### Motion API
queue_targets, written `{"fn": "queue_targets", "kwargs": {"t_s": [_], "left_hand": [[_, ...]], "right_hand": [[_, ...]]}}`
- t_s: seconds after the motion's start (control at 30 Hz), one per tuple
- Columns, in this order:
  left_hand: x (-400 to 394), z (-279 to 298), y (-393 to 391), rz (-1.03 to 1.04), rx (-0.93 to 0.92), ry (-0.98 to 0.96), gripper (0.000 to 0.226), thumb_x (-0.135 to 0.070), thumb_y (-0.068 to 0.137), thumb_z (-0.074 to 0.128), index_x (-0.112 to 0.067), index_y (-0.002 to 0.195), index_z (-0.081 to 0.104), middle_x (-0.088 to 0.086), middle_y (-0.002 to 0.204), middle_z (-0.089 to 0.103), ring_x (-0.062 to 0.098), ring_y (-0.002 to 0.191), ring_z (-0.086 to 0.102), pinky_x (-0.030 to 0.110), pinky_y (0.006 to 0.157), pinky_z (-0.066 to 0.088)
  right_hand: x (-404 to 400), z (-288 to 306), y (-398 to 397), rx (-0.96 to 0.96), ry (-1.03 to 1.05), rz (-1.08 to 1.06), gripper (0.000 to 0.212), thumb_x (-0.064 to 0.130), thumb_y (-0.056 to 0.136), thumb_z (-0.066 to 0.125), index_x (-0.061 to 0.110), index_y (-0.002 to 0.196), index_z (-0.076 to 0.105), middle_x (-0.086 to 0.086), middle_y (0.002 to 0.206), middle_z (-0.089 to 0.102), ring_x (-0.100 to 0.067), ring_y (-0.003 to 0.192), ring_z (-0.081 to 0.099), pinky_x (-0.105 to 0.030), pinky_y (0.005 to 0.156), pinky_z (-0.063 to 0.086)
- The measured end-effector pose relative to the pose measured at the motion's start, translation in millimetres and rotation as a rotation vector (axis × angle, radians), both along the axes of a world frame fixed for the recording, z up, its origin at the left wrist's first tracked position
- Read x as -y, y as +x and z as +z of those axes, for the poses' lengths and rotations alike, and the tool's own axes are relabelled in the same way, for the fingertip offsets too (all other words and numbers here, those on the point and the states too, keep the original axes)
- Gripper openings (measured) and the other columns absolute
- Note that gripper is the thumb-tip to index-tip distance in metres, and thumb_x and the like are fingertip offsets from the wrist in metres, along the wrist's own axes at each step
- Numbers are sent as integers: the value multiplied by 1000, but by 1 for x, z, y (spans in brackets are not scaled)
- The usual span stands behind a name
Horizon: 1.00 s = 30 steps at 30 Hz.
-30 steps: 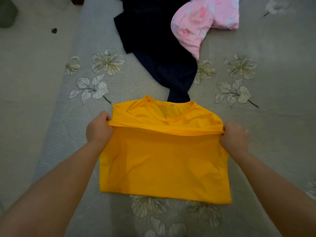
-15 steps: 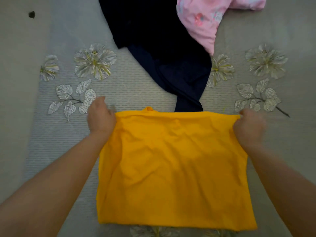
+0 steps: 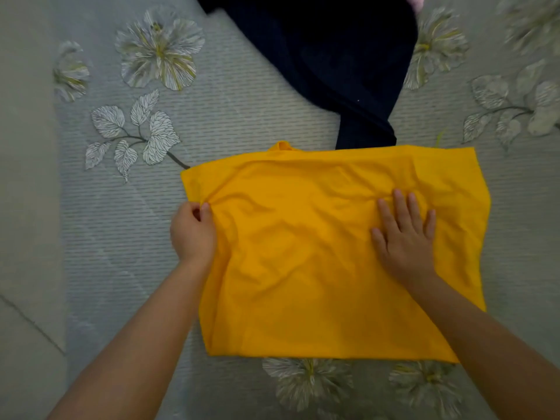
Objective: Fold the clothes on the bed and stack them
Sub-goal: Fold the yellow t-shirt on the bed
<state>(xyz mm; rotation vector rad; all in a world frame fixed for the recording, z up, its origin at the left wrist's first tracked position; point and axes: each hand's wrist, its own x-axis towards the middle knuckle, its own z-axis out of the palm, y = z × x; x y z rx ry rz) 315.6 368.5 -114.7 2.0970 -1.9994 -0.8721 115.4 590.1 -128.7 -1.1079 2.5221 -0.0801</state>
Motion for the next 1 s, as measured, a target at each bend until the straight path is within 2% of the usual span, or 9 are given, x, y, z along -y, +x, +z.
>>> {"fn": "queue_targets", "kwargs": {"t_s": [0.1,0.2,0.4,0.57,0.67,0.73,0.83,0.93,1.0], "left_hand": [[13,2,-6,12,-89,-80,24,-17,95,44,5,99,54,24,100,58,32,93,52,29,68,30],[24,3,-9,-75,-102,-206,23,-17,97,41,3,97,52,24,94,57,31,86,52,25,61,24],[25,-8,1,-284,162,-92,32,-25,98,36,2,110,46,28,94,59,42,86,55,34,61,26],[-11,3,19,-161,92,-4,37,-29,97,37,2,116,44,24,110,56,38,98,54,37,70,35],[-51,11,43,-49,98,77,28,-23,97,38,2,105,48,23,101,56,36,92,53,33,66,30],[-78,16,63,40,93,130,21,-19,96,41,-1,93,51,18,88,56,32,86,52,31,62,28],[-113,21,87,44,60,148,32,-17,94,47,-14,64,40,0,62,41,22,70,44,33,53,16],[-127,20,100,28,-3,86,23,-11,93,49,-5,71,50,9,70,45,21,74,42,30,58,20],[-124,16,101,132,-68,90,21,-11,94,46,2,82,56,12,79,47,20,75,42,32,65,29]], "right_hand": [[0,-3,-1,18,-21,-22,63,44,85,23,10,135,43,-18,145,32,-34,135,21,-59,106,10],[0,-6,0,-17,-47,-29,60,41,86,26,8,133,46,-20,142,37,-37,133,27,-61,104,14],[-1,-7,1,-56,-47,-19,59,39,85,29,8,132,48,-20,140,40,-41,131,32,-62,103,17],[-1,-6,0,-37,0,-15,63,44,85,23,12,135,43,-17,146,33,-38,135,26,-59,107,11],[-1,-9,2,-35,46,-18,68,50,85,13,17,142,30,-11,152,18,-31,141,11,-54,110,-1],[1,-9,5,-30,72,-23,62,45,89,19,16,144,26,-11,153,13,-31,142,7,-57,109,-4],[3,-3,12,-39,50,-32,53,33,94,34,13,143,28,-15,153,13,-34,141,9,-62,106,-2],[-7,10,32,-51,-29,17,52,29,91,39,7,138,38,-24,147,24,-42,136,21,-67,103,7],[-24,18,50,-74,-49,113,53,33,89,36,3,131,47,-28,140,35,-48,128,32,-72,97,16]]}}
